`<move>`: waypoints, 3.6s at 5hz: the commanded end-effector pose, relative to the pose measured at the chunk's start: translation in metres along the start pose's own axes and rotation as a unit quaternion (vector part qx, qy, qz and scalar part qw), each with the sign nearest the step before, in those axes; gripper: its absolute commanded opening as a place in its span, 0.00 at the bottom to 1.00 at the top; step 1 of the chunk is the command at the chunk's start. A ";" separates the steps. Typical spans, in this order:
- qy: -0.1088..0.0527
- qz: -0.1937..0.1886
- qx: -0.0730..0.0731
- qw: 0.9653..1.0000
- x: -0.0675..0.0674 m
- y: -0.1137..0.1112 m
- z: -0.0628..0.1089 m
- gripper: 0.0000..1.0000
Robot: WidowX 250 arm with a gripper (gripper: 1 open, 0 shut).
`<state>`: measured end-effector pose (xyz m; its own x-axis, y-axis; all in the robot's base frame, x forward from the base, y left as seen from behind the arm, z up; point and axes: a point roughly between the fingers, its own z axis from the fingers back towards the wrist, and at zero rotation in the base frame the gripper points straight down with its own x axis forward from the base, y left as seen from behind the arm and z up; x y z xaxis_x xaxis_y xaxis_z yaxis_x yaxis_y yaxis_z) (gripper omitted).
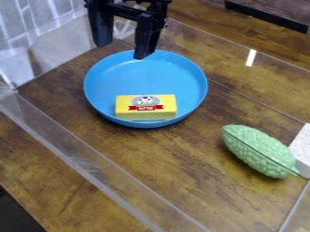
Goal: Remove the yellow block from inside the blue tray and put it on the table
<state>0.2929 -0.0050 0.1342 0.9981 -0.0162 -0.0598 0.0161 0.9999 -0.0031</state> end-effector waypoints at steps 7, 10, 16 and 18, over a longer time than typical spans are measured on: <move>-0.001 -0.245 0.032 0.969 0.033 -0.029 -0.034 1.00; -0.006 -0.351 0.028 0.936 0.042 -0.025 -0.025 1.00; 0.006 -0.380 0.026 0.925 0.025 -0.037 -0.043 1.00; -0.003 -0.347 0.035 0.937 0.020 -0.044 -0.038 1.00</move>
<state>0.3061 -0.0465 0.0704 0.7435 -0.6548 -0.1357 0.6588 0.7521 -0.0196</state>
